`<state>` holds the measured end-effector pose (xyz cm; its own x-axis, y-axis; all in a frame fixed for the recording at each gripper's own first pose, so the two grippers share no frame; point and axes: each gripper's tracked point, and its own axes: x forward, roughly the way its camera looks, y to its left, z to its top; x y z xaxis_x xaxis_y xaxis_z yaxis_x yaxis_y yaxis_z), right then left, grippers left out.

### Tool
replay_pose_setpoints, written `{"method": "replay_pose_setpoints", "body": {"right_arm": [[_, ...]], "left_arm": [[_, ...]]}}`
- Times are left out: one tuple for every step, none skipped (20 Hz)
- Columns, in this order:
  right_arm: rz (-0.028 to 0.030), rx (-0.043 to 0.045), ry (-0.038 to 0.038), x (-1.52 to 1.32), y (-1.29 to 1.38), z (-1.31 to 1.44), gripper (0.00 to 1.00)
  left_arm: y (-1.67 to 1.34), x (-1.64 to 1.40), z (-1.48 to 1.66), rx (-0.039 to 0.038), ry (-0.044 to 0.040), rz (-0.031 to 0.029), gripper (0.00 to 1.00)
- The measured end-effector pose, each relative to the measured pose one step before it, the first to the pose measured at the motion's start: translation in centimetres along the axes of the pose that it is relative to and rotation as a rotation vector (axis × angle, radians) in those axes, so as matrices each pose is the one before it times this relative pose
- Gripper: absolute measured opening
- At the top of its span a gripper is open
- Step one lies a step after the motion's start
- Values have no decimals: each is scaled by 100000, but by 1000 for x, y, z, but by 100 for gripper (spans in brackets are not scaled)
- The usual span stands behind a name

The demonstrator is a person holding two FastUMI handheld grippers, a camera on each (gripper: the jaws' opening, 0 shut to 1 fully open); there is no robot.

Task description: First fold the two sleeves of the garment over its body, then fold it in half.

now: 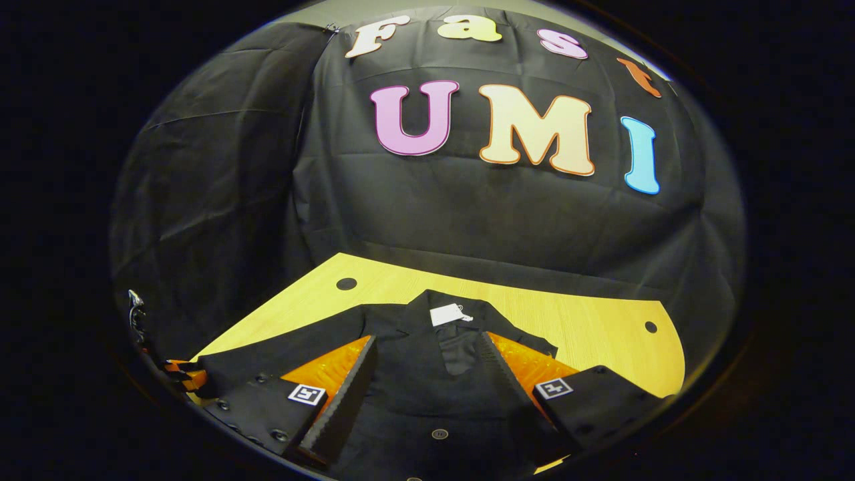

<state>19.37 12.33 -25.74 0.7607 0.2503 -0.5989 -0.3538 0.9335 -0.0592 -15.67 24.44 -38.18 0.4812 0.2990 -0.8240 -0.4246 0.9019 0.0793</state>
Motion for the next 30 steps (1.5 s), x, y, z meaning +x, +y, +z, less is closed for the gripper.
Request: {"method": "replay_pose_setpoints", "body": {"right_arm": [[12,234,-527,-256,-78,36,98],[-75,380,-584,-155,-83,11,98],[106,589,-419,-356,-73,43,98],[184,748,-605,-337,-34,23,98],[81,559,-1000,-365,-93,114,100],[209,298,-894,-199,-148,94,98],[81,255,-503,-317,-157,54,98],[-519,276,-505,-268,-352,-118,98],[-288,252,-1546,-478,-367,265,98],[-107,413,-1409,-416,-225,216,98],[-131,446,-1030,-349,-372,142,98],[-126,635,-436,-326,-519,-92,98],[-234,850,-524,-416,-473,38,98],[-300,1019,-244,-396,-553,-146,98],[-420,750,-17,-352,-463,-110,98],[-608,807,-218,-414,-639,-182,98],[-682,568,-83,-590,-689,-145,98],[-919,399,-223,-378,-643,-171,98],[-920,525,-244,-601,-689,-198,98],[-835,751,-288,-472,-677,-184,98],[-1014,825,-118,-485,-743,-141,98],[-827,826,-284,-446,-708,-160,98],[-978,925,-139,-392,-718,-99,98],[-688,949,-130,-331,-550,-138,98],[-622,844,-121,-353,-582,-25,98],[-635,817,-144,-373,-583,-71,98],[-392,690,-153,-415,-522,11,98],[-606,507,-368,-338,-545,-44,98],[-464,373,-328,-441,-530,8,98],[-233,486,-203,-338,-424,-67,98]], "left_arm": [[-359,-18,254,-507,-1388,-1009,42],[143,-36,91,-2172,-1120,343,21],[86,-58,389,-1575,-987,-473,0],[191,-328,-419,-744,570,-612,0],[41,-181,-32,-2228,1244,-637,0],[-404,-257,670,-3235,26,-1592,0],[-305,-254,865,-2149,-1396,-545,0],[25,16,837,-1008,-1843,610,0],[-317,-218,1101,-569,-2123,-605,0],[-337,-379,1071,-280,-2694,-673,0],[-693,-422,1226,285,-2311,-1500,0],[-612,-312,1110,1139,-2212,-1548,0],[-795,9,1092,1468,-1641,-1351,0],[-934,97,927,1968,-1870,-1584,0],[-806,242,962,1234,-1527,-1161,0],[-939,109,970,762,-1569,-1534,0],[-970,229,1097,563,-1756,-1625,0],[-741,307,776,329,-1344,-1085,0],[-1062,331,756,138,-624,-1887,0],[-995,338,552,568,-905,-1684,0],[-933,277,499,1158,-469,-1367,0],[-915,390,463,1534,-857,-1772,0],[-1032,343,518,1509,-885,-1627,0],[-1146,280,383,1705,-603,-2110,0],[-945,139,451,1752,-649,-1521,0],[-836,167,548,1197,-590,-2279,0],[-1036,197,475,1326,-242,-2013,0],[-1082,302,270,1577,-900,-2041,0],[-1218,334,575,1771,-732,-2250,0],[-1257,597,537,1656,-1175,-2401,0]]}}
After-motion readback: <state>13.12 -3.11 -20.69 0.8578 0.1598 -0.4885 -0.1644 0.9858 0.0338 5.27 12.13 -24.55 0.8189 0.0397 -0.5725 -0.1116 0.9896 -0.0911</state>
